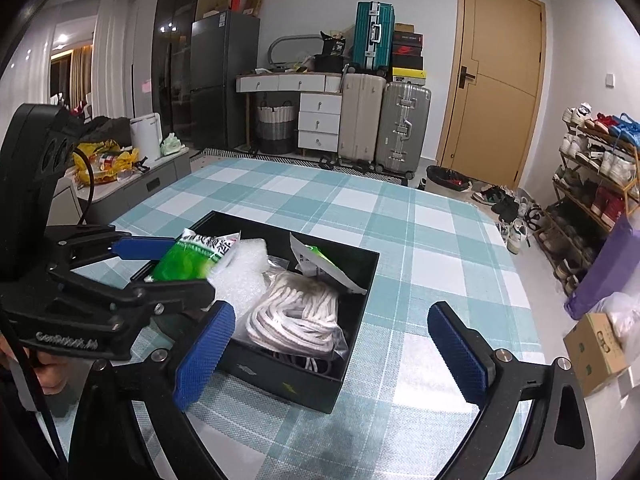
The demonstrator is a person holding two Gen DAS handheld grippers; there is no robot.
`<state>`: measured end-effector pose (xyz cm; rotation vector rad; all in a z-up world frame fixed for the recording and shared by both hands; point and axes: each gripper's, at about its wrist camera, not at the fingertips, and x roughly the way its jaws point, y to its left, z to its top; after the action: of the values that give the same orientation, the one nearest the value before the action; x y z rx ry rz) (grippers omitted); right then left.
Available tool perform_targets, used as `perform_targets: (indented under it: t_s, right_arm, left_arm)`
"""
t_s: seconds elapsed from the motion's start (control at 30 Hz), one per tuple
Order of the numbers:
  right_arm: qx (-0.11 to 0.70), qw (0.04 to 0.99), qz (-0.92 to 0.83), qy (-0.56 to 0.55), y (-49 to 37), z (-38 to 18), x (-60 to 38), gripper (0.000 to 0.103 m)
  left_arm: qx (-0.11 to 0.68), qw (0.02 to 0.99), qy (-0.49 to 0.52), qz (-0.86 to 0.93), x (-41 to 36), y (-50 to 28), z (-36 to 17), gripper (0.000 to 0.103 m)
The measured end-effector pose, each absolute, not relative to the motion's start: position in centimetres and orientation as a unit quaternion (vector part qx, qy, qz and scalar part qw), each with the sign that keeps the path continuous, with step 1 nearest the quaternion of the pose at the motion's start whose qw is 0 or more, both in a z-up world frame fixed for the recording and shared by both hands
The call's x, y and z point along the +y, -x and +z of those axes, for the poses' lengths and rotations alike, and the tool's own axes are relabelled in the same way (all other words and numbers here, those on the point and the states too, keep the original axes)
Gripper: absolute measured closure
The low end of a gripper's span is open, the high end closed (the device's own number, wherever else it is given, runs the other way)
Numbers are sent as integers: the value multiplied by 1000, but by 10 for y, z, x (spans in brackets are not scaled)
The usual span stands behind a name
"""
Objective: Organize soft objects
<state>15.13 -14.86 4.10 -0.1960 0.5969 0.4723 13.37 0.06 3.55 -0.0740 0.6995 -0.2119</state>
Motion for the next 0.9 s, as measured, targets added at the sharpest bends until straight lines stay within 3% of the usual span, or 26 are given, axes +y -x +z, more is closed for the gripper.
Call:
perform_targets:
  t_s: [0.13,0.27,0.9]
  right_arm:
    - [284,925,239,77,-142,43,-154,1]
    - [279,926,248,55,-134,44,-160,1]
    - [232,934,271,28,-110,39,-164,1]
  left_arm:
    - [326,941,27,-88,4,-124,42,4]
    - [306,949,31,-65,11,-112,45,0]
    - [247,969,5,9,14,-89,27,0]
